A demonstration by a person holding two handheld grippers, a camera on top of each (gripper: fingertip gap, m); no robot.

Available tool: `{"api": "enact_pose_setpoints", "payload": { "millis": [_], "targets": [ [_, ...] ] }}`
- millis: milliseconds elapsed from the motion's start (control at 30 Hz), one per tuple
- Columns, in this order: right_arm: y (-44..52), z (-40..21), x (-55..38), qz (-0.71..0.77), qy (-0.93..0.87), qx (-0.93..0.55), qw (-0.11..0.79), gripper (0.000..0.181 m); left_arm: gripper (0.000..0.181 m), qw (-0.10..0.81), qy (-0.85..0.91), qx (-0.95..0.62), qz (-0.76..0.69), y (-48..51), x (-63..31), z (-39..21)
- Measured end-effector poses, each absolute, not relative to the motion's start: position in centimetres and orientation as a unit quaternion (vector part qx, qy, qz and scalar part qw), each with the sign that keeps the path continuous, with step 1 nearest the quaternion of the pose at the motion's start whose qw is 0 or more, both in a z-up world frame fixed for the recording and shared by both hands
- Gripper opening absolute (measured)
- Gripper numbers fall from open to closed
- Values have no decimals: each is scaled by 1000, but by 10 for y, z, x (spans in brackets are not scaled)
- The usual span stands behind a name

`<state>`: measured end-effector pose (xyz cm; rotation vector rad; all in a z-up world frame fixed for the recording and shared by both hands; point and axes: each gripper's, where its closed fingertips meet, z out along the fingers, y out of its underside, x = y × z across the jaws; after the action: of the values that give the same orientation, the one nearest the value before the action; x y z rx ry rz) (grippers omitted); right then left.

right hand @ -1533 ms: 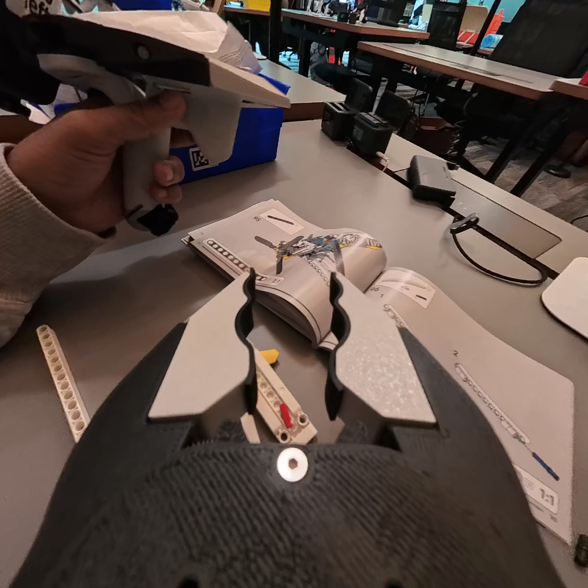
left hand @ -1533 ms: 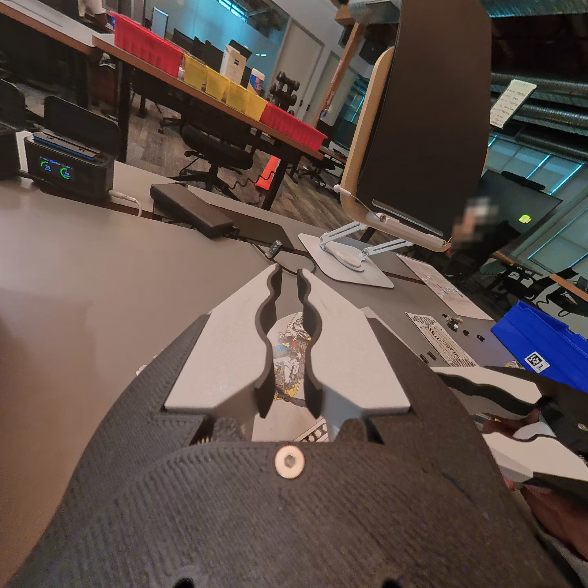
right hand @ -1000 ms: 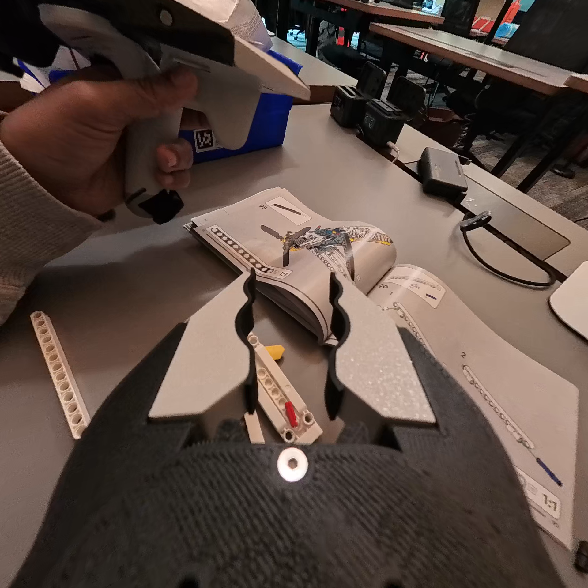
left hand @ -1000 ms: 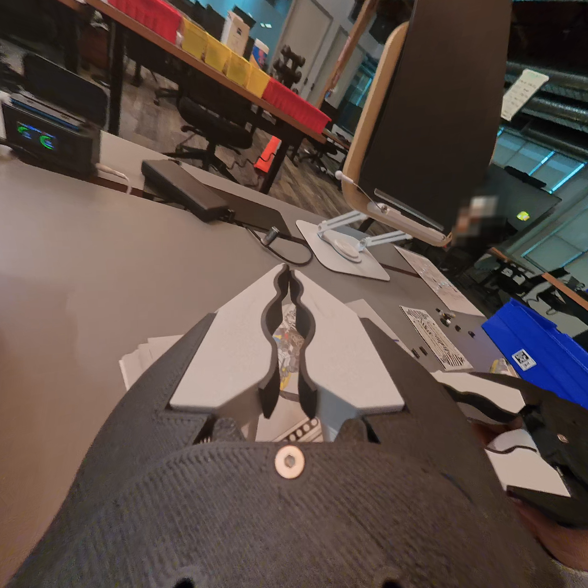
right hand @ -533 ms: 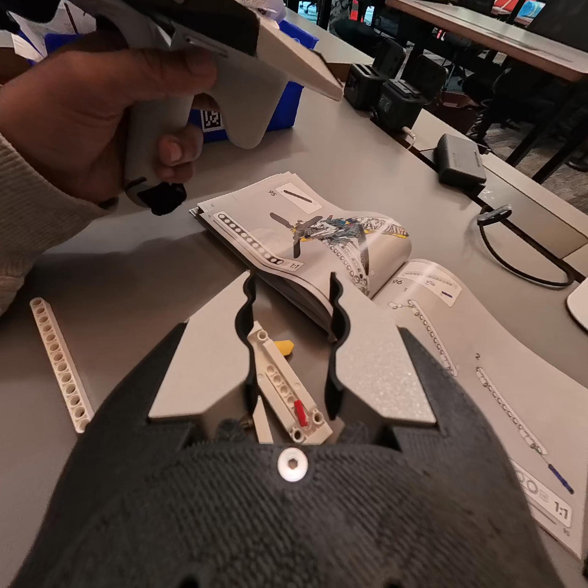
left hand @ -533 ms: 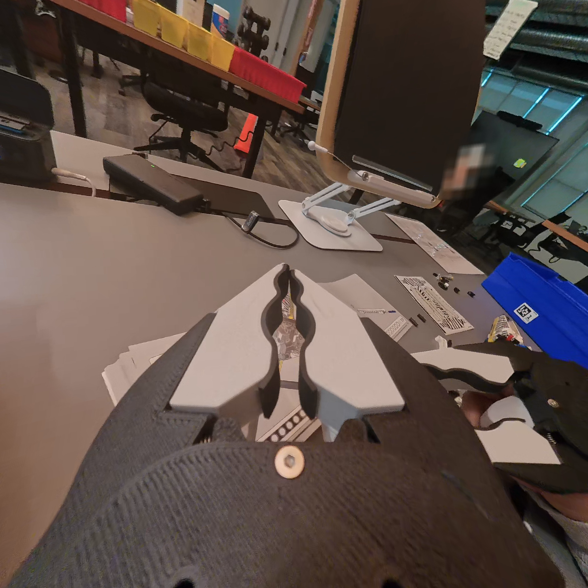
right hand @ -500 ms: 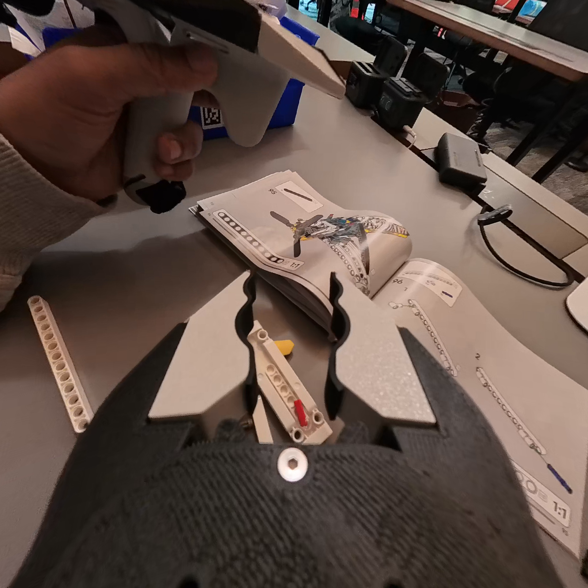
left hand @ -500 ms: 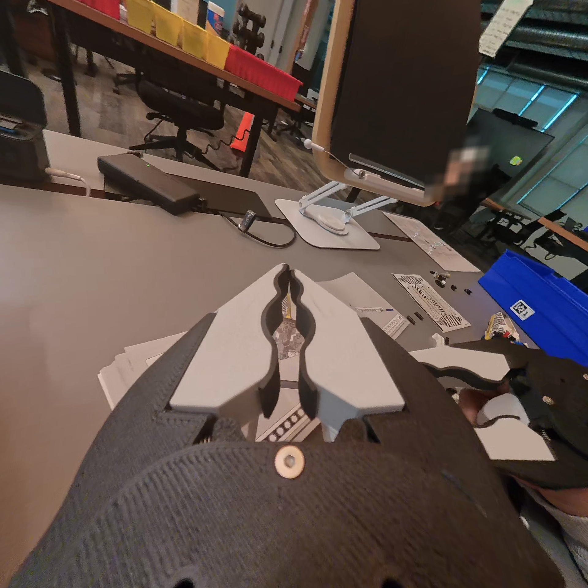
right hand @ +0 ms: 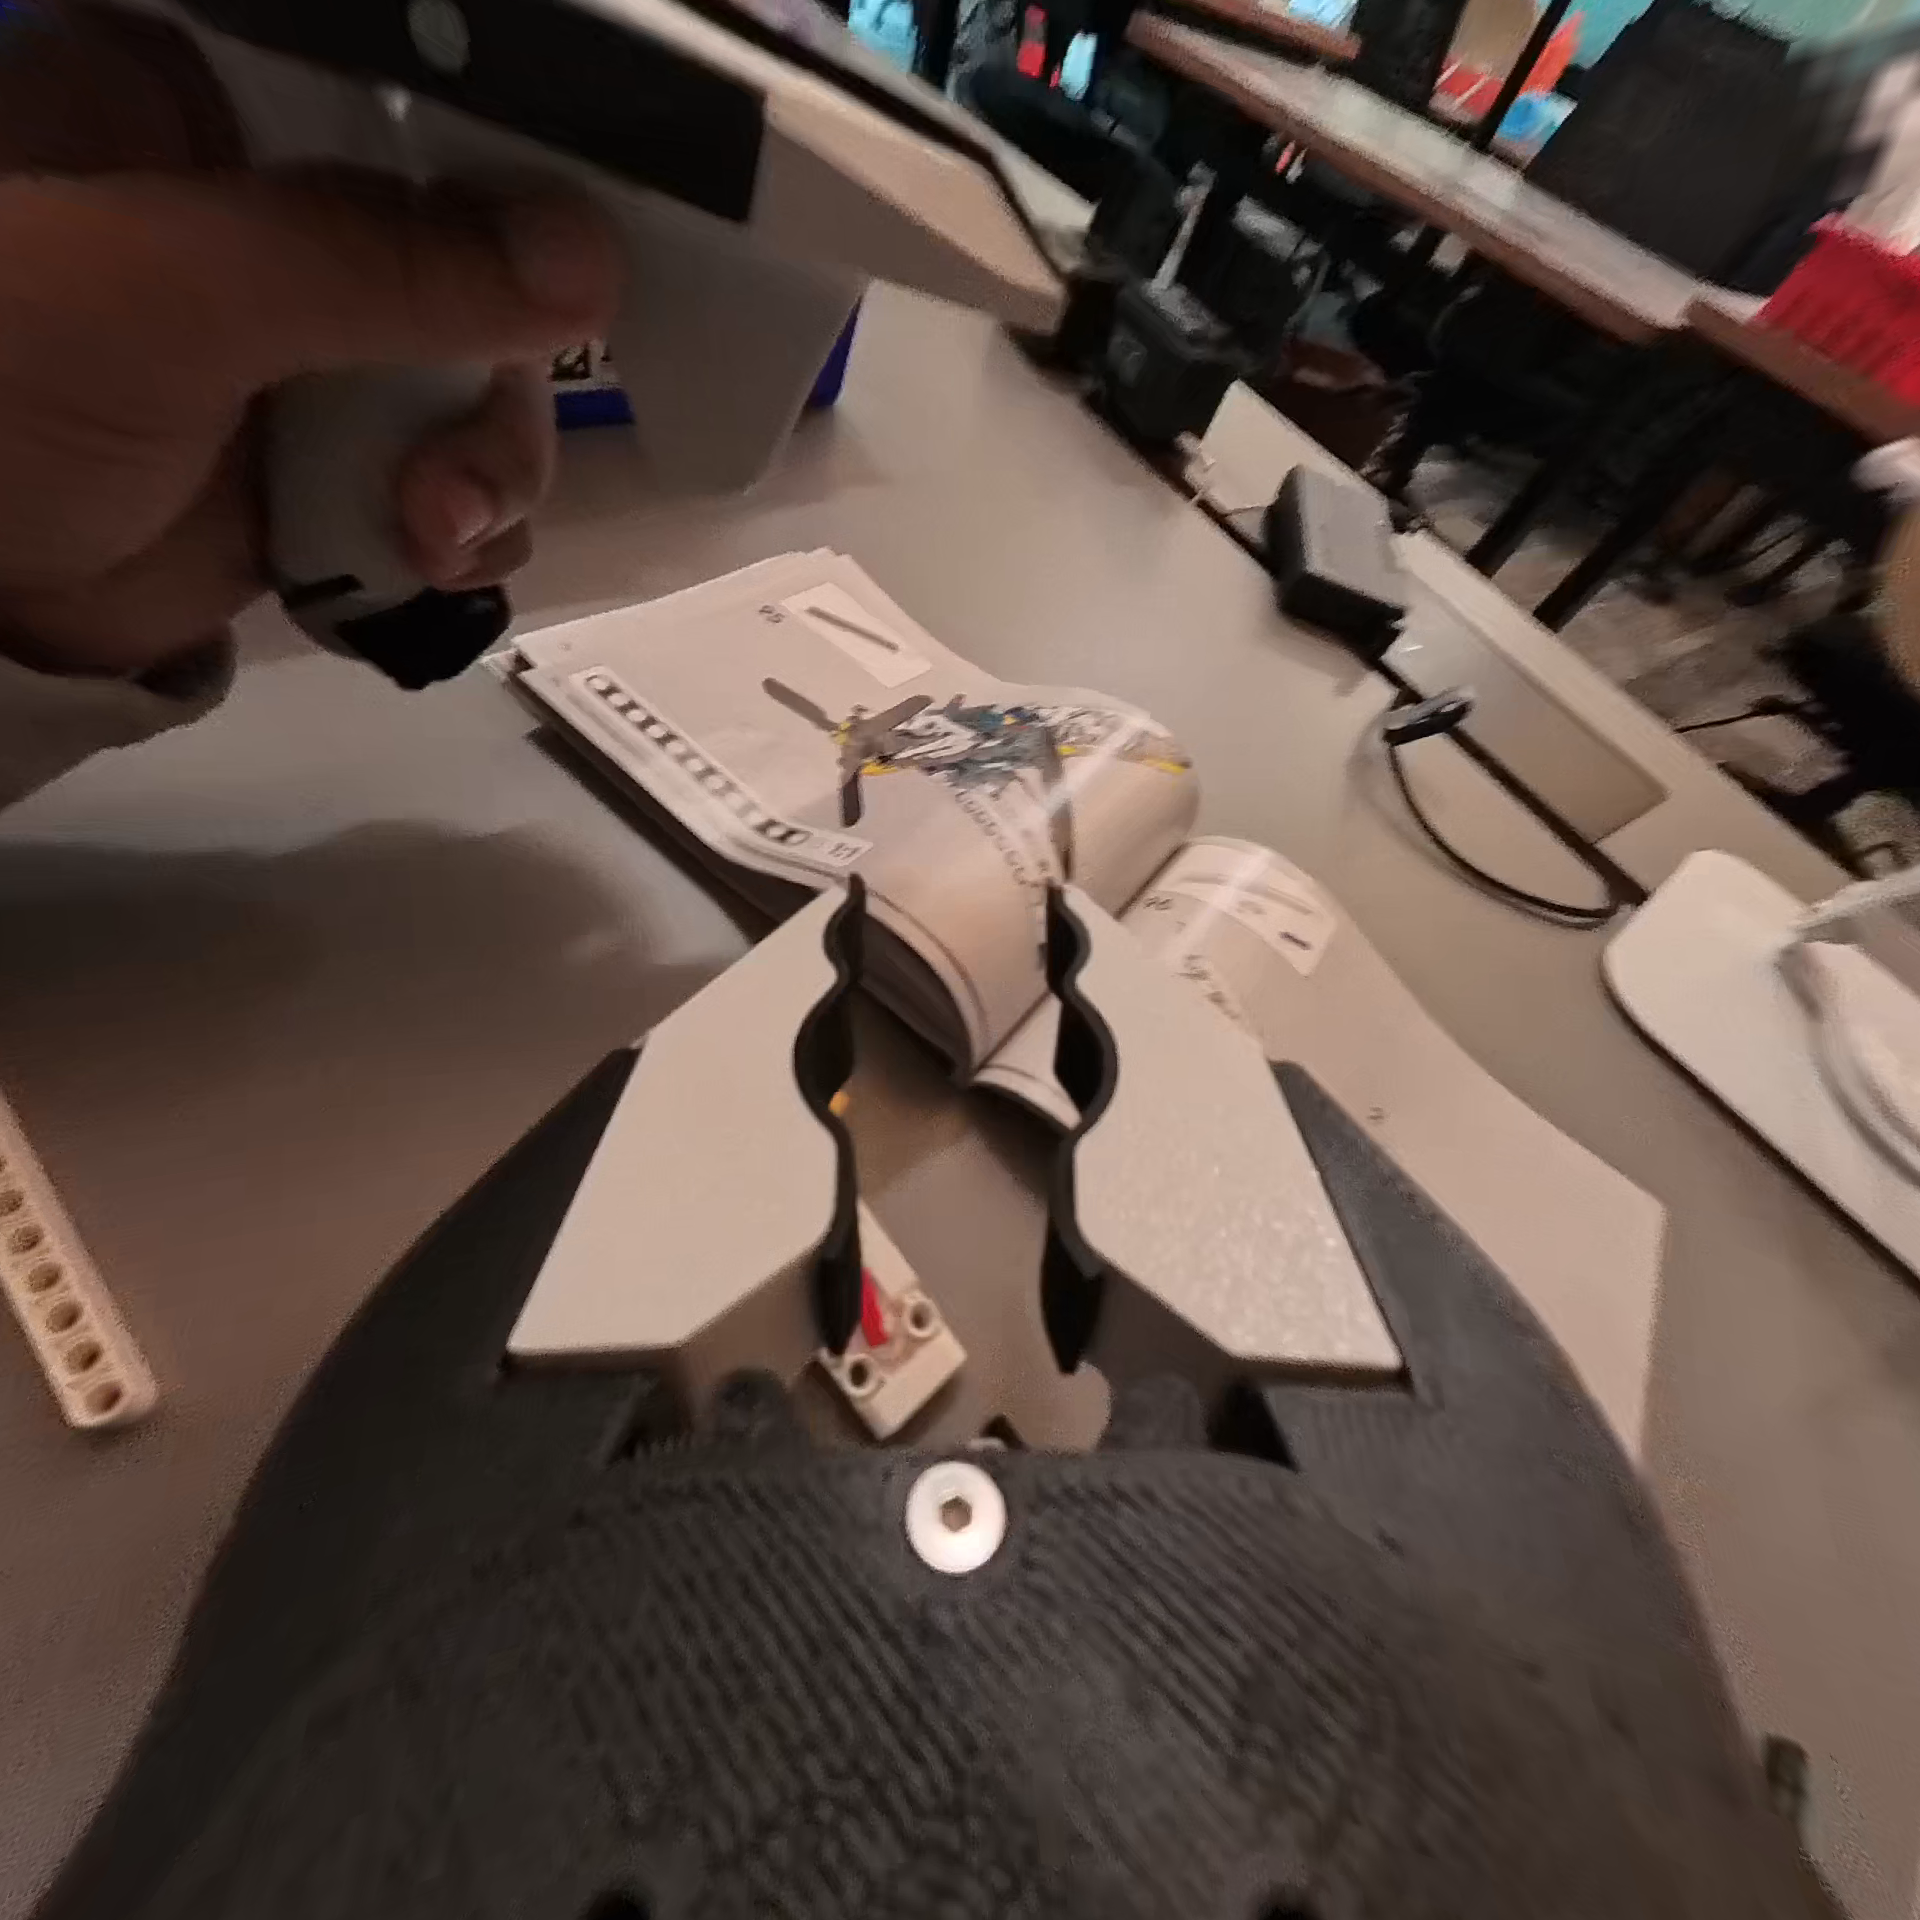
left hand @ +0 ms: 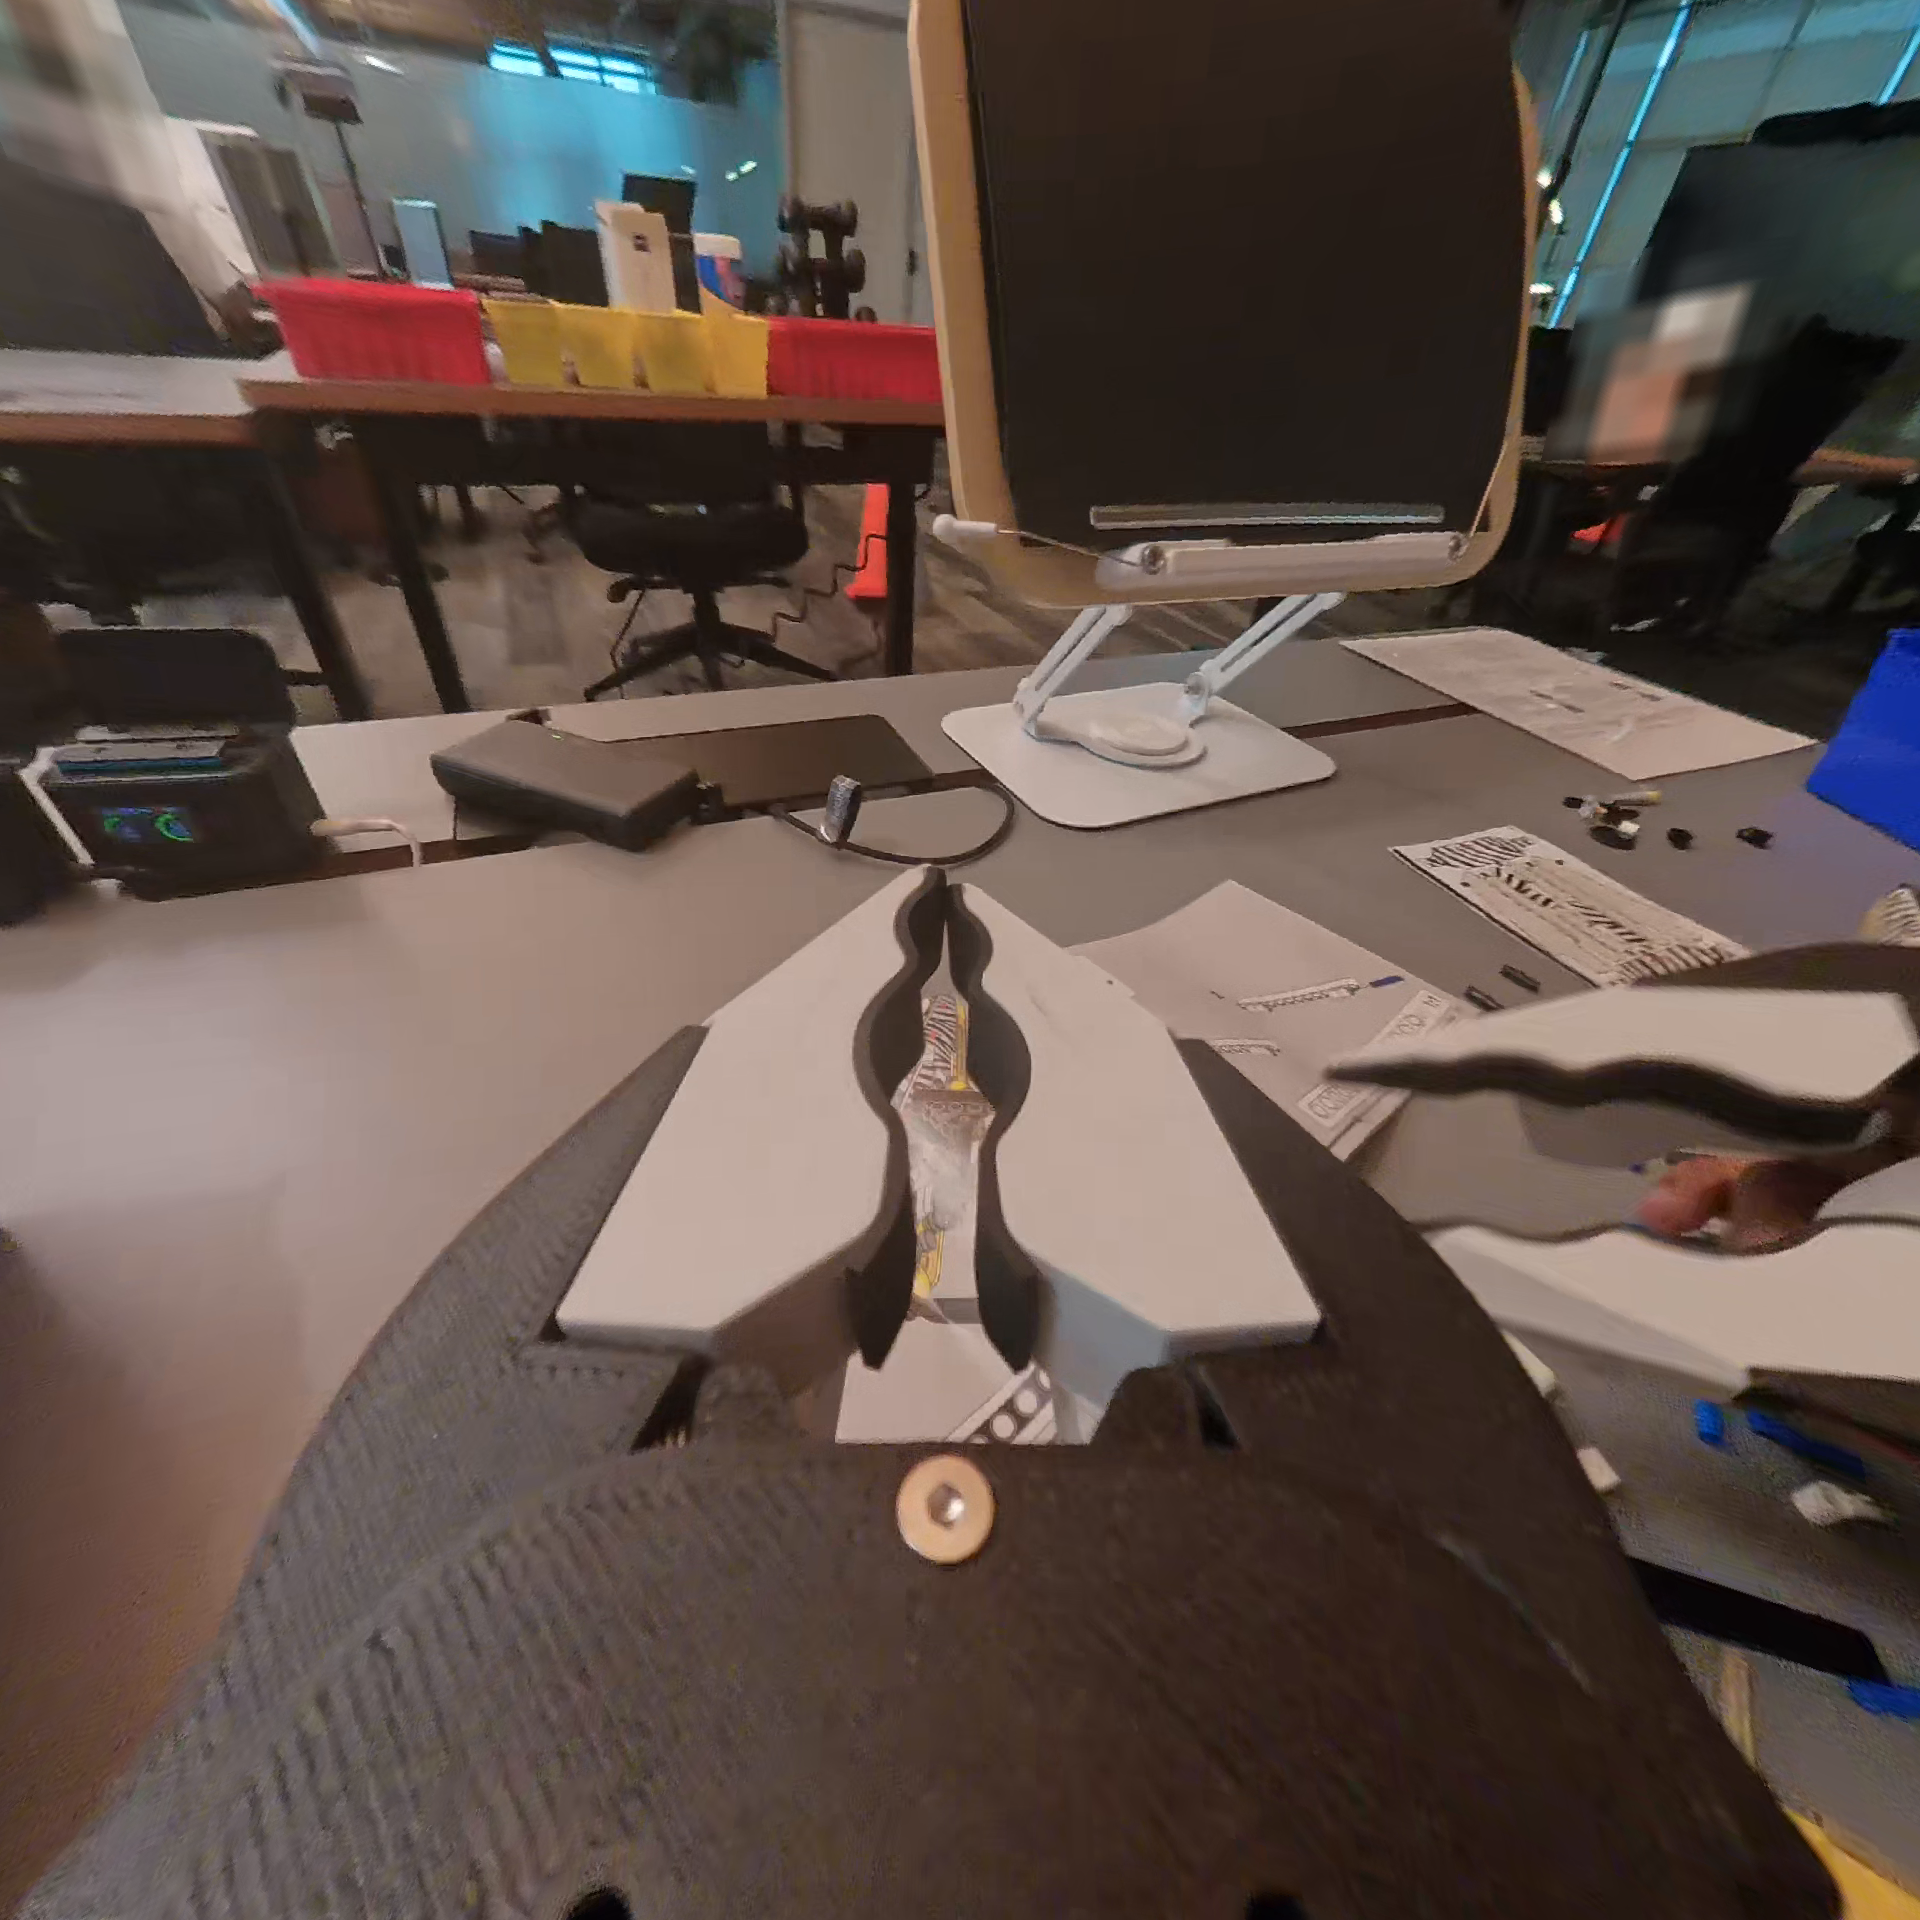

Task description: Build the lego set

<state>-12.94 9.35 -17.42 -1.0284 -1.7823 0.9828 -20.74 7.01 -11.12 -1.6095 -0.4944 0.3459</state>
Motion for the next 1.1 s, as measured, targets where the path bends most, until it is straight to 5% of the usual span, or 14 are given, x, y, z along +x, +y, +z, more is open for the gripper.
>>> {"api": "enact_pose_setpoints", "payload": {
  "millis": [33, 100, 167, 200, 433, 667, 833, 1033, 1100],
  "targets": [
    [101, -166, -129, 396, -694, -416, 434, 39, 0, 651, -219, -709, 157, 71, -208, -112],
    [121, -147, -130, 404, -642, -441, 479, 65, 0, 643, -224, -718, 147, 73, -208, -118],
    [149, -130, -128, 408, -574, -477, 526, 115, 0, 633, -232, -727, 127, 74, -208, -126],
    [163, -127, -127, 406, -546, -500, 536, 120, 0, 625, -236, -735, 111, 76, -208, -132],
    [191, -211, -131, 356, -542, -674, 354, 130, 0, 521, -242, -819, 22, 91, -192, -188],
    [213, -238, -127, 299, -525, -733, 312, 134, 0, 385, -200, -897, 84, 87, -185, -239],
    [216, -245, -125, 276, -543, -735, 298, 123, 0, 390, -209, -894, 69, 87, -184, -240],
    [198, -243, -125, 270, -583, -710, 289, 43, 0, 390, -205, -895, 74, 87, -184, -240],
    [196, -244, -126, 268, -590, -706, 285, 32, 0, 390, -203, -895, 76, 87, -184, -240]
  ]
}}
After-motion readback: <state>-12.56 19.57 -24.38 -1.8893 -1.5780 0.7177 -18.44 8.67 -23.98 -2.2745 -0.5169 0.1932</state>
